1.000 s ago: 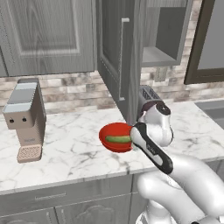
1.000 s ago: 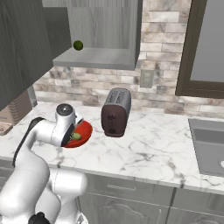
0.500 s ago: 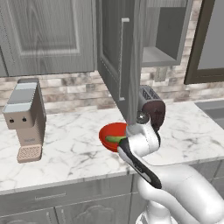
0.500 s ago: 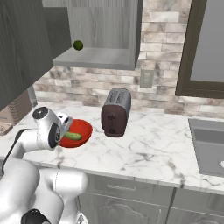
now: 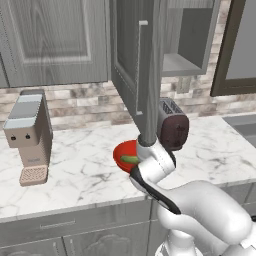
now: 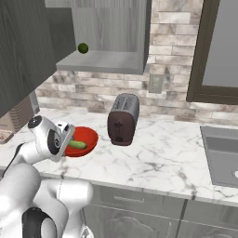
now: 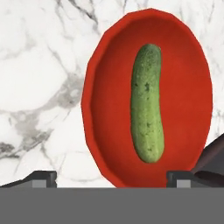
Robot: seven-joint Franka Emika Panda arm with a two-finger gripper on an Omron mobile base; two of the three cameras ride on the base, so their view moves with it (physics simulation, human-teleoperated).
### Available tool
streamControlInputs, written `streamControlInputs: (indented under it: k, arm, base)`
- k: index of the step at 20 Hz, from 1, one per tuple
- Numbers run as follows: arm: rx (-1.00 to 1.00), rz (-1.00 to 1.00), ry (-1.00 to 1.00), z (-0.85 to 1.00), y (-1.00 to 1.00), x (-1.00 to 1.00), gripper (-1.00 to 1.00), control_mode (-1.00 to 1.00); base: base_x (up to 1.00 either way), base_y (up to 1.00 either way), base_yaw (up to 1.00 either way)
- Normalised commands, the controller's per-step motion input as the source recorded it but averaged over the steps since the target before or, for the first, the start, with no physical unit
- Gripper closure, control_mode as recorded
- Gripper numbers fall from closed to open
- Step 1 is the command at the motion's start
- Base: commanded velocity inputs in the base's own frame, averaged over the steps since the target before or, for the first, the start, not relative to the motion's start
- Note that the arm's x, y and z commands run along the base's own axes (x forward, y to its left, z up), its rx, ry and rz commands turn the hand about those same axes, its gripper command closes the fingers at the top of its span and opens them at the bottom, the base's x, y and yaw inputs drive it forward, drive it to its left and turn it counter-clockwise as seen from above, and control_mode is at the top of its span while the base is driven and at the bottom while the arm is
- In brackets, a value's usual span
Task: Pick the cucumber from the cabinet and place it in the bowl. Then pick the bowl and place it in the sink. Then turn on the sink facuet.
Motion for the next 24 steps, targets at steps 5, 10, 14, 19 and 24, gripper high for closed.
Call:
streamControlInputs:
  k: [5,10,14,19,24]
  arm:
    - [0.0,0.0,0.0,-0.21,0.0,-0.01,-1.0,-1.0]
    - [0.0,0.0,0.0,-0.19,0.0,0.0,-1.0,-1.0]
    - [0.0,0.0,0.02,-0.33,0.0,0.14,-1.0,-1.0]
    - [0.0,0.02,0.0,-0.36,0.0,0.0,-1.0,-1.0]
    - [0.0,0.02,0.0,-0.4,0.0,0.02,-1.0,-1.0]
  base:
    - [0.0,0.0,0.0]
    - [0.0,0.0,0.0]
    - [0.0,0.0,0.0]
    - [0.0,0.0,0.0]
    - [0.0,0.0,0.0]
